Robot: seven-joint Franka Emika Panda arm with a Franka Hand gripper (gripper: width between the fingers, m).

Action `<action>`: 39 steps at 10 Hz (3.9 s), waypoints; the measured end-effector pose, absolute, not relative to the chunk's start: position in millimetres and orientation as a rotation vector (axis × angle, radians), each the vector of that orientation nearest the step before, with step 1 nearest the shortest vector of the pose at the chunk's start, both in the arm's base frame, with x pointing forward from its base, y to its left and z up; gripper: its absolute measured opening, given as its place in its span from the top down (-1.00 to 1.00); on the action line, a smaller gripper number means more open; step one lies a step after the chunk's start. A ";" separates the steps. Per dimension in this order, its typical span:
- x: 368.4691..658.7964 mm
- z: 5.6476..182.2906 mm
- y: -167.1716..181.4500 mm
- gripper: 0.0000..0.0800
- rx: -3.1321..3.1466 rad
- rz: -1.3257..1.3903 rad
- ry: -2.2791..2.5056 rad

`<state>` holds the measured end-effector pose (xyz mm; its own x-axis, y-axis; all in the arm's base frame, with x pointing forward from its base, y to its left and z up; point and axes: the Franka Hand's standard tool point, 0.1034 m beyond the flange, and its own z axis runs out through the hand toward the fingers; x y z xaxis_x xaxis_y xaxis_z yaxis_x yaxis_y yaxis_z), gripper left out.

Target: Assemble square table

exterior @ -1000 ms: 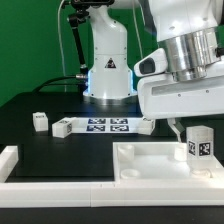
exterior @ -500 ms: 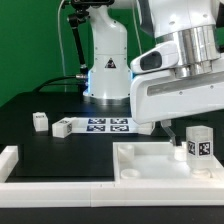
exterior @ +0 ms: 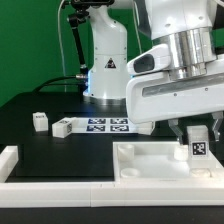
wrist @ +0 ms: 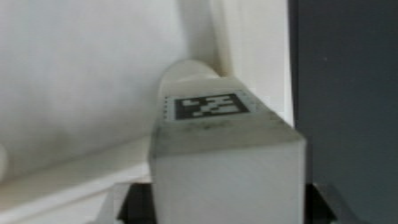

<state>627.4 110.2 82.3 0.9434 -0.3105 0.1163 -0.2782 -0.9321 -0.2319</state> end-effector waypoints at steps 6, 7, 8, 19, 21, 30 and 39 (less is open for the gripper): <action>627.8 77.3 98.8 0.25 -2.393 -0.050 1.526; 627.3 76.8 97.2 0.25 -2.299 -0.023 1.624; 626.5 76.9 98.0 0.25 -2.249 -0.003 1.695; 621.8 82.8 120.8 -0.62 -2.932 -0.104 0.381; 620.6 80.7 122.2 -0.62 -2.965 -0.140 0.217; 621.6 78.0 117.0 0.24 -2.798 -0.058 0.927; 623.5 76.4 119.9 -0.20 -2.258 0.116 1.738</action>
Offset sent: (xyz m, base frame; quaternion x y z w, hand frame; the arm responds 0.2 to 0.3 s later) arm 0.0176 0.0013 0.0010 -0.0158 -0.0040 0.3625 0.9319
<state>623.5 119.9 76.4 0.2691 -0.9334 -0.2375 -0.9567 -0.2307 -0.1775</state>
